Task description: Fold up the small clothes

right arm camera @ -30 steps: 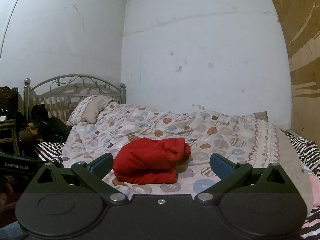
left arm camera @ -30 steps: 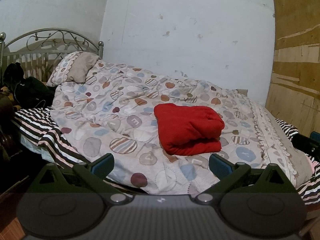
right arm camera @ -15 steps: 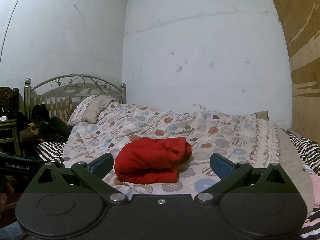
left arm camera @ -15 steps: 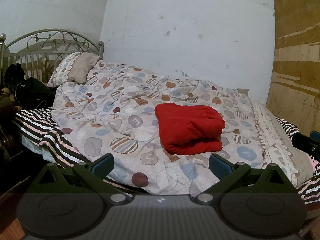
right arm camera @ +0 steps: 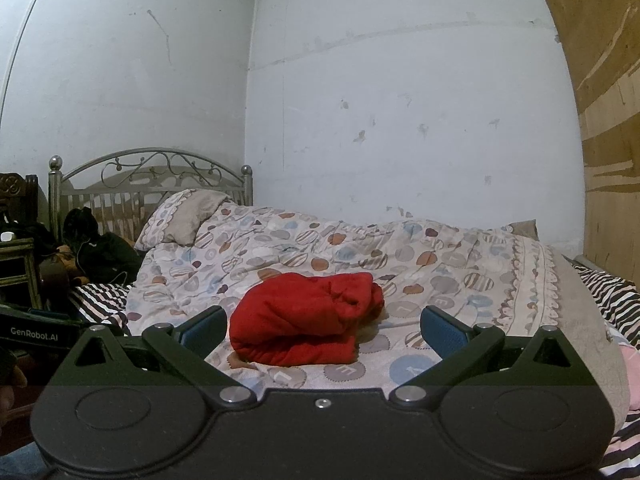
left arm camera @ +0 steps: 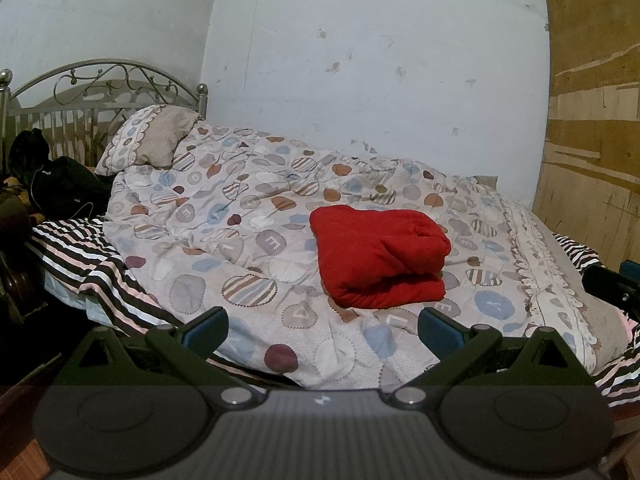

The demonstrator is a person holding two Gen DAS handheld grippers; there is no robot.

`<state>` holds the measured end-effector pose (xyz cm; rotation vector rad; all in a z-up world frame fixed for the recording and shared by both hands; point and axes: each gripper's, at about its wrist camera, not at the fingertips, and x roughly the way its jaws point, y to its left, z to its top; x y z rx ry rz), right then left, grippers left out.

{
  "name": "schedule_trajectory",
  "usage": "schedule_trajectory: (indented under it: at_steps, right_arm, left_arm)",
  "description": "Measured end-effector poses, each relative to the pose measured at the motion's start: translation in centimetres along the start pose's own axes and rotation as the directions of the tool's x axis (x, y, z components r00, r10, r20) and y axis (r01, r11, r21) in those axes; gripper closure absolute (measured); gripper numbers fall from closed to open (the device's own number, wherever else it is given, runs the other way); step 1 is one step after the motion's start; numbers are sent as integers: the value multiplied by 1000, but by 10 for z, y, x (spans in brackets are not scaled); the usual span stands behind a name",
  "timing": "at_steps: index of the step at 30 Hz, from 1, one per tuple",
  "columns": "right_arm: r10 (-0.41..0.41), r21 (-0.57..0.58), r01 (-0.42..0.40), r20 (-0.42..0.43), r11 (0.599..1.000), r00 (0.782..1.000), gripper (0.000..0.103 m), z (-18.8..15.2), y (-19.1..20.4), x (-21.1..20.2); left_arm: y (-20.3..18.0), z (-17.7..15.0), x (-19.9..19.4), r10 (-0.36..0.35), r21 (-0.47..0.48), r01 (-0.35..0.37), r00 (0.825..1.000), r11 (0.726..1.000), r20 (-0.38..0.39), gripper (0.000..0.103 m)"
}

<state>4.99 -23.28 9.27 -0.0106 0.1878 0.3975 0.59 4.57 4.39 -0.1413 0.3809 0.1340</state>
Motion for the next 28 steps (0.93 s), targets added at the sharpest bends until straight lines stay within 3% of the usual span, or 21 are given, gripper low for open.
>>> schedule_trajectory:
  at_steps: [5, 12, 28]
  right_arm:
    - [-1, 1, 1, -1, 1000, 1000, 0, 0, 1, 0]
    - [-1, 0, 1, -2, 1000, 1000, 0, 0, 1, 1]
    - [-1, 5, 1, -9, 1000, 1000, 0, -4, 4, -3]
  left_arm:
    - [8, 1, 3, -10, -20, 9, 999, 1000, -38, 0]
    - [19, -5, 5, 61, -17, -62, 997, 998, -49, 0]
    - [13, -5, 14, 48, -25, -50, 996, 998, -80, 0]
